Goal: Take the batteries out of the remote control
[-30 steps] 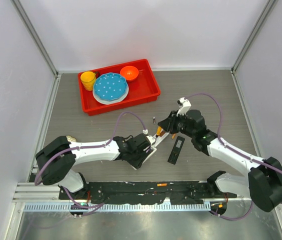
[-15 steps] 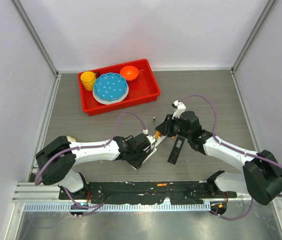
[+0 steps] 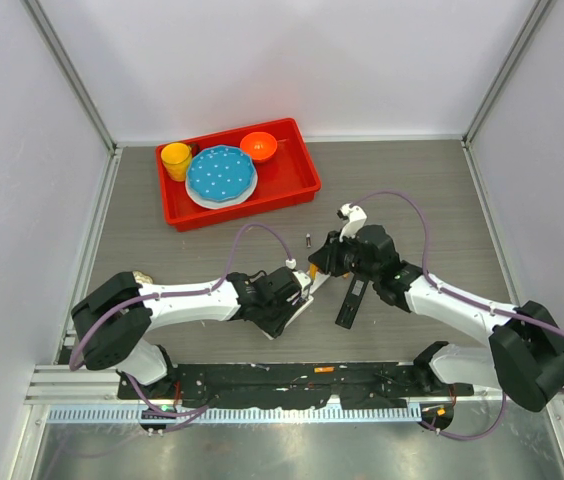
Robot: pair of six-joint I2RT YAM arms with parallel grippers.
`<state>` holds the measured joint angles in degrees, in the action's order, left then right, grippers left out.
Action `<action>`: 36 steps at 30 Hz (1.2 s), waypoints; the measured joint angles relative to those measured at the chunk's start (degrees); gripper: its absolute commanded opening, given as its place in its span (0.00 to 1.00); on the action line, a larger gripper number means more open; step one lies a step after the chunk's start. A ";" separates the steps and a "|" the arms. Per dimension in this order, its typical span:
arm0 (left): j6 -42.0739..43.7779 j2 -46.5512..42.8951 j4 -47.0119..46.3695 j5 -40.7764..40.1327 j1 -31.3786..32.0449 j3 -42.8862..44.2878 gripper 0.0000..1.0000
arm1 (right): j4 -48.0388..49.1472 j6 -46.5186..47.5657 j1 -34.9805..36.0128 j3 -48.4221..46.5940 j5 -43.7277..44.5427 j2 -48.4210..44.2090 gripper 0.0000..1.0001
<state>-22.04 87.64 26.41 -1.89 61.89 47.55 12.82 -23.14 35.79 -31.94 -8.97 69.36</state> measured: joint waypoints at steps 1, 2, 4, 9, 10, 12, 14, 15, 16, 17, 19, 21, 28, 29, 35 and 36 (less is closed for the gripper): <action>0.00 0.00 -0.02 0.00 0.00 0.00 0.00 | -0.02 0.15 0.24 -0.13 0.07 0.07 0.01; 0.00 0.00 -0.02 0.00 0.00 0.00 0.00 | -0.07 0.31 0.46 -0.33 0.07 0.15 0.01; 0.00 0.00 -0.02 0.00 0.00 0.00 0.00 | 0.02 0.52 1.01 -0.63 0.07 0.46 0.01; 0.00 0.00 0.00 0.00 0.00 0.00 0.00 | 0.39 -0.42 1.07 -0.96 -1.27 0.79 0.01; -0.02 0.00 0.00 0.00 0.00 0.00 0.00 | 0.48 -0.76 1.05 -0.94 -1.49 0.79 0.01; -0.02 0.00 0.04 0.00 0.00 0.00 0.00 | 0.81 -1.95 0.87 -0.94 -2.23 0.76 0.01; -0.04 0.00 0.07 0.00 0.00 0.00 0.00 | 1.16 -2.95 0.72 -0.94 -2.78 0.72 0.01; -0.04 0.00 0.07 0.00 0.00 0.00 0.00 | 1.44 -3.52 0.68 -0.94 -2.99 0.61 0.01; -0.04 0.00 0.07 0.00 0.00 0.00 0.00 | 1.97 -4.09 0.59 -0.94 -3.08 0.42 0.01; -0.04 0.00 0.07 0.02 0.00 0.00 0.00 | 2.54 -4.55 0.48 -0.94 -3.17 0.11 0.01; -0.04 0.02 0.00 0.02 0.00 0.00 0.00 | 3.80 -7.06 0.33 -1.11 -4.63 -1.25 0.01; 0.15 0.07 -0.02 -0.04 0.00 0.00 0.00 | 3.93 -8.52 1.05 -1.33 -6.47 -2.60 0.01; 0.48 0.22 -0.09 -0.59 0.31 0.15 0.00 | 2.54 -10.32 1.14 -1.38 -7.23 -4.28 0.01; 0.50 0.22 -0.09 -0.59 0.33 0.15 0.00 | 2.38 -10.38 1.11 -1.38 -7.19 -4.39 0.01; 0.48 0.22 -0.09 -0.57 0.33 0.15 0.00 | 2.14 -10.78 1.11 -1.38 -6.82 -4.42 0.01; 0.46 0.22 -0.09 -0.57 0.33 0.15 0.00 | 2.12 -10.84 1.11 -1.38 -6.75 -4.42 0.01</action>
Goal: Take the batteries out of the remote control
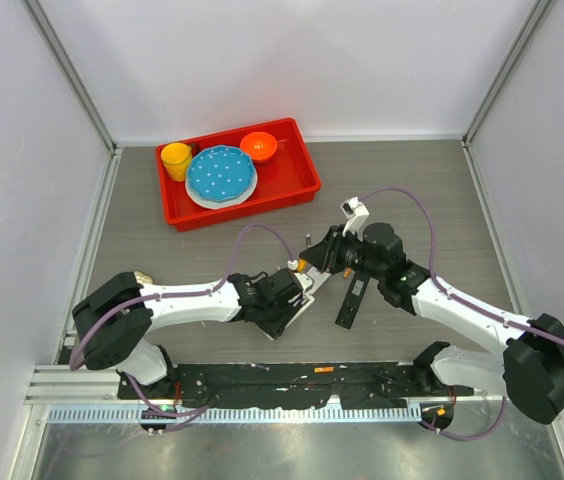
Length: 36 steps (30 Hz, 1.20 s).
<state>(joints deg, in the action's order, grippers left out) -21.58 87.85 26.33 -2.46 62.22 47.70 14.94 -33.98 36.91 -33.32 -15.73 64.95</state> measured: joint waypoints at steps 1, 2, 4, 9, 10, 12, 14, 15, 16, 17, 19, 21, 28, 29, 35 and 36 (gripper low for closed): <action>0.02 0.00 0.00 0.00 0.00 0.00 0.00 | -0.02 -0.02 0.00 0.00 0.07 0.00 0.01; 0.00 0.00 0.00 0.00 0.00 0.00 0.00 | -0.07 -0.02 0.00 0.00 0.17 0.00 0.01; -0.02 0.00 0.00 0.00 -0.02 0.00 0.00 | -0.20 0.00 0.00 -0.02 0.46 0.02 0.01; -0.26 0.00 0.00 0.15 -0.02 0.00 0.00 | -1.55 1.20 -0.79 -0.44 1.66 0.09 0.01; -0.26 0.00 0.00 0.17 -0.02 0.00 0.00 | -1.99 1.66 -1.20 -0.57 1.73 0.20 0.01; -0.28 0.00 0.00 0.20 -0.02 0.00 0.00 | -2.71 2.62 -2.23 -0.76 2.05 0.63 0.01; -0.28 0.00 0.00 0.20 0.00 0.00 0.00 | -3.45 3.41 -3.50 -0.79 2.36 1.11 0.01; -0.28 0.00 0.00 0.20 -0.02 0.00 0.00 | -3.69 3.65 -4.11 -0.79 2.34 1.31 0.01; -0.28 0.00 0.00 0.20 -0.02 0.00 0.00 | -3.87 3.74 -5.07 -0.79 2.29 1.46 0.01; -0.28 0.00 0.00 0.20 0.00 0.00 0.00 | -3.85 3.82 -6.08 -0.74 2.25 1.55 0.01; -0.31 0.02 0.00 0.20 0.04 0.00 0.00 | -3.56 3.85 -7.76 -0.55 1.86 1.57 0.01; -0.31 0.04 0.00 0.22 0.09 0.02 0.00 | -3.41 3.87 -8.83 -0.42 1.68 1.68 0.01; -0.33 0.26 0.11 0.24 0.15 0.22 0.00 | -2.36 3.89 -9.05 1.79 0.50 1.95 0.01; -0.33 0.31 0.20 0.24 0.20 0.28 0.00 | -2.27 3.89 -9.05 2.23 0.33 1.95 0.01; -0.42 0.59 0.57 0.22 0.28 0.66 0.00 | -1.99 3.85 -9.05 4.09 -0.61 1.95 0.01; -0.42 0.66 0.68 0.22 0.31 0.72 0.00 | -1.64 3.87 -9.05 4.22 -0.68 1.95 0.01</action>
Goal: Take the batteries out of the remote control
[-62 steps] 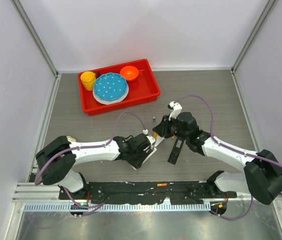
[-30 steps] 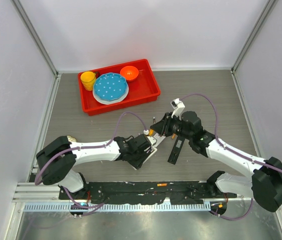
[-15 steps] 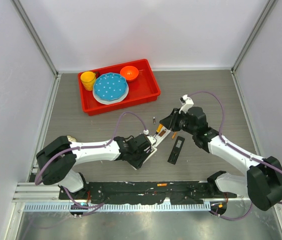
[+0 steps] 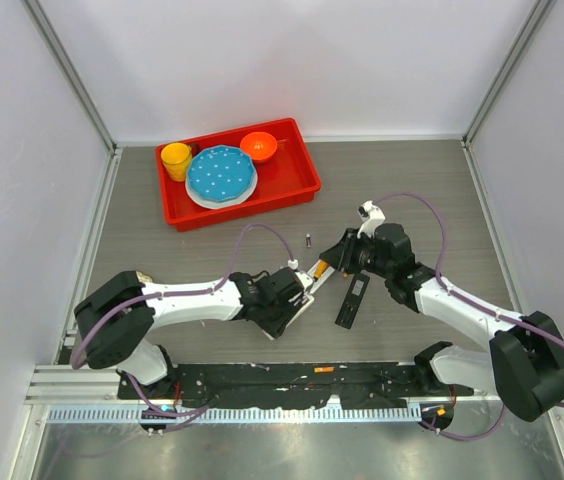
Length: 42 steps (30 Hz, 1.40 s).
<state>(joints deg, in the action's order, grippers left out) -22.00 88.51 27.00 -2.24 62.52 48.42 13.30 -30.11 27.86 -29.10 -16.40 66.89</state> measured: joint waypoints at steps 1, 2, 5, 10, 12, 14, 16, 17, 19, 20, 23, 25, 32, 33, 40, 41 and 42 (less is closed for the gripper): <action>0.00 0.04 0.11 0.00 0.00 0.09 0.00 | 0.26 0.00 0.00 0.15 -0.02 0.00 0.01; 0.00 0.11 0.13 0.00 0.00 0.13 0.00 | 0.59 0.00 0.00 0.35 -0.07 0.00 0.01; -0.02 0.22 0.26 0.00 0.00 0.22 0.00 | 1.66 0.00 0.00 0.85 -0.20 0.00 0.01; -0.02 0.28 0.39 -0.04 0.11 0.35 0.00 | 2.27 0.02 0.00 1.11 -0.70 0.02 0.01; -0.04 0.35 0.48 -0.04 0.11 0.44 0.00 | 2.56 0.02 0.00 1.27 -1.09 0.02 0.01; -0.04 0.37 0.52 -0.04 0.11 0.46 0.00 | 2.64 0.02 0.00 1.46 -1.62 0.02 0.01; -0.04 0.46 0.59 -0.04 0.11 0.52 0.00 | 2.99 0.04 0.00 1.64 -1.77 0.02 0.01; -0.04 0.48 0.66 -0.04 0.11 0.59 0.00 | 3.04 0.04 0.00 1.73 -1.86 0.02 0.01; -0.04 0.52 0.68 -0.04 0.11 0.61 0.00 | 3.34 0.07 -0.02 1.90 -1.90 0.02 0.01; -0.04 0.52 0.70 -0.04 0.13 0.63 0.00 | 3.52 0.07 -0.02 1.99 -1.88 0.02 0.01; -0.04 0.57 0.70 -0.07 0.15 0.66 0.00 | 4.28 0.07 -0.02 2.36 -1.90 0.02 0.01; -0.07 0.59 0.72 -0.09 0.15 0.68 0.00 | 5.09 0.04 -0.04 2.56 -1.97 0.35 0.01; -0.11 0.61 0.76 -0.13 0.22 0.70 0.00 | 7.96 -0.26 -0.22 2.80 -2.62 2.08 0.01; -0.11 0.61 0.76 -0.13 0.22 0.70 0.00 | 8.44 -0.44 -0.22 2.80 -2.80 2.38 0.01; -0.20 0.70 0.87 -0.22 0.33 0.79 0.00 | 13.31 -2.86 -0.70 3.85 -3.74 4.63 0.01; -0.24 0.74 0.90 -0.24 0.35 0.83 0.00 | 13.68 -3.15 -0.74 3.91 -3.78 4.83 0.01; -0.26 0.76 0.92 -0.28 0.37 0.85 0.00 | 14.23 -3.50 -0.74 4.02 -3.87 5.05 0.01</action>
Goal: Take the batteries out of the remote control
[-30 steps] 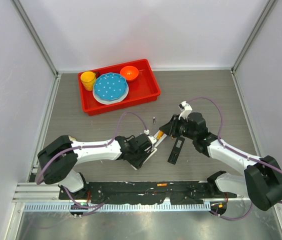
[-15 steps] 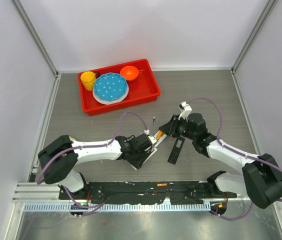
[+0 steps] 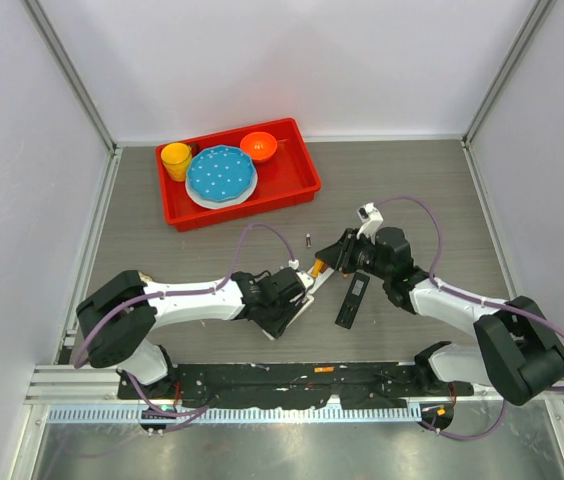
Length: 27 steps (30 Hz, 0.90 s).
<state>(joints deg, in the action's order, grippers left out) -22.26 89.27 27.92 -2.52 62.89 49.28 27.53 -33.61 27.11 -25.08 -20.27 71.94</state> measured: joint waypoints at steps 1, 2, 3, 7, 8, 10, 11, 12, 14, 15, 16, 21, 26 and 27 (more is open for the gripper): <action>-0.04 0.00 0.02 0.00 0.00 0.00 0.00 | 0.31 -0.13 -0.02 0.09 -0.04 0.07 0.01; -0.04 0.00 0.02 0.00 0.00 0.00 0.00 | 0.72 -0.39 -0.04 0.26 -0.09 0.09 0.01; -0.04 0.02 0.02 0.00 0.00 0.00 0.00 | 0.90 -0.55 -0.09 0.37 -0.17 0.09 0.01; -0.04 0.07 0.07 0.00 0.02 0.07 0.00 | 1.40 -1.25 -0.22 0.55 -0.57 0.09 0.01; -0.04 0.11 0.09 0.00 0.02 0.11 0.00 | 1.44 -2.23 -0.26 0.57 -1.16 0.09 0.01; -0.04 0.15 0.11 -0.02 0.04 0.15 0.00 | 1.16 -3.67 0.20 0.57 -3.13 0.09 0.01; -0.04 0.17 0.13 -0.02 0.04 0.17 0.00 | 1.11 -4.42 0.44 0.57 -4.22 0.09 0.01; -0.04 0.20 0.13 -0.02 0.04 0.20 0.00 | 1.09 -5.03 0.63 0.57 -4.92 0.07 0.01; -0.04 0.22 0.15 -0.02 0.07 0.20 0.00 | 0.94 -5.88 0.76 0.57 -5.84 -0.17 0.01; -0.04 0.22 0.15 -0.04 0.07 0.22 0.00 | 0.66 -6.19 0.76 0.57 -6.14 -0.46 0.01; -0.04 0.22 0.15 -0.07 0.09 0.22 0.00 | 0.26 -6.49 0.76 0.57 -6.45 -0.90 0.01; -0.04 0.22 0.17 -0.15 0.11 0.22 0.00 | -0.66 -7.15 0.76 0.55 -6.71 -3.56 0.01; -0.04 0.22 0.17 -0.26 0.17 0.22 0.00 | -3.52 -6.40 0.76 -0.35 -5.33 -5.22 0.01; -0.04 0.22 0.17 -0.28 0.17 0.22 0.00 | -4.48 -5.86 0.76 -0.85 -4.85 -5.27 0.01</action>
<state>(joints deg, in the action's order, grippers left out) -22.31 89.49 28.10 -2.81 63.07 49.50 23.05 -39.46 27.88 -25.93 -25.12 66.67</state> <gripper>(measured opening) 0.393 0.245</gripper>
